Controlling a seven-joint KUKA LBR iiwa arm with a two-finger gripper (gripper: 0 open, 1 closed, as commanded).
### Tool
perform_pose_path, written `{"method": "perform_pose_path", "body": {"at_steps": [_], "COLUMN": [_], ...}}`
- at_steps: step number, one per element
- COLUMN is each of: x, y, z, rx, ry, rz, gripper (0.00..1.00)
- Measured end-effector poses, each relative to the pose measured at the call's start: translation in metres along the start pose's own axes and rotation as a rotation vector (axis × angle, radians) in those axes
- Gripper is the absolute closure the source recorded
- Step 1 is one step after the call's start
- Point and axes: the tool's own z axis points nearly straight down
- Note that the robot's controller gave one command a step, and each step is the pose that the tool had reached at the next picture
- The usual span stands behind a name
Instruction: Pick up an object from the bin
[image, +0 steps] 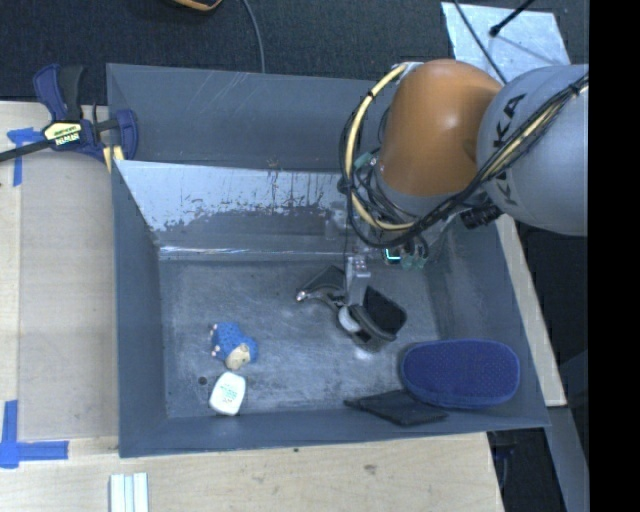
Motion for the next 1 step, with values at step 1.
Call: {"method": "perform_pose_path", "body": {"at_steps": [1], "x": [0.0158], "y": [-0.0438], "z": [0.1204], "rx": [0.0], "ry": [-0.002], "rz": [0.237], "gripper": [0.0]}}
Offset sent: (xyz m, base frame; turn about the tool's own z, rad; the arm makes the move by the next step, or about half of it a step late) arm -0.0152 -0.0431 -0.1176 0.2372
